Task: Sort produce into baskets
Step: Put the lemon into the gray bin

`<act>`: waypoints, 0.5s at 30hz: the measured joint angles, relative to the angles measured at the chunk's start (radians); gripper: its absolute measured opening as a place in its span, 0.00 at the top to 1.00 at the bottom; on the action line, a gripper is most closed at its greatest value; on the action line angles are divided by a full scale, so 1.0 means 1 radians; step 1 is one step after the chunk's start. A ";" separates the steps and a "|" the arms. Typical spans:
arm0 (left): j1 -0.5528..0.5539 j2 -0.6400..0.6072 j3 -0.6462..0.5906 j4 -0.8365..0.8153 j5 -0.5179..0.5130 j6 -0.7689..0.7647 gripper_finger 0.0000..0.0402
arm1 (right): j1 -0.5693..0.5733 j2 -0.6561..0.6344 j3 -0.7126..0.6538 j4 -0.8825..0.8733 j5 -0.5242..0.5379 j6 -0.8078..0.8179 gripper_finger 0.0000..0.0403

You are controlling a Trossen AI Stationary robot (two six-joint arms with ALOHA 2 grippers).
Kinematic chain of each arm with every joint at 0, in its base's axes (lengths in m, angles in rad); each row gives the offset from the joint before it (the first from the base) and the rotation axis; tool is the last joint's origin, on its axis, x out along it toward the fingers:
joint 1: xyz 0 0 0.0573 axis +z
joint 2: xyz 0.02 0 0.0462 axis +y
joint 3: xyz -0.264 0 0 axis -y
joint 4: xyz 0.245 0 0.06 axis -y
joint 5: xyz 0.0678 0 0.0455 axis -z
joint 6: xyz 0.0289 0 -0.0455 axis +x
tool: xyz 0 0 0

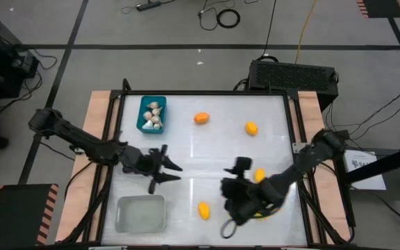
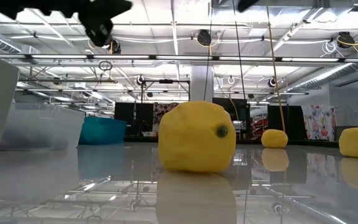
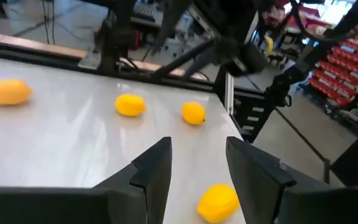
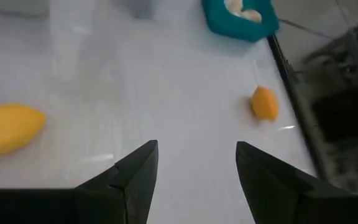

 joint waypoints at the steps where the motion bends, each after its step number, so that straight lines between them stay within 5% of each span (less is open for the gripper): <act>1: -0.002 0.040 0.026 0.003 0.007 -0.002 0.60 | 0.016 -0.033 -0.046 0.017 0.007 0.053 0.48; 7: -0.002 0.268 0.215 -0.029 0.153 0.012 0.60 | 0.108 -0.204 -0.337 0.298 0.011 0.212 0.48; 15: -0.011 0.571 0.591 -0.263 0.289 0.141 0.60 | 0.216 -0.243 -0.640 0.863 0.008 0.137 0.48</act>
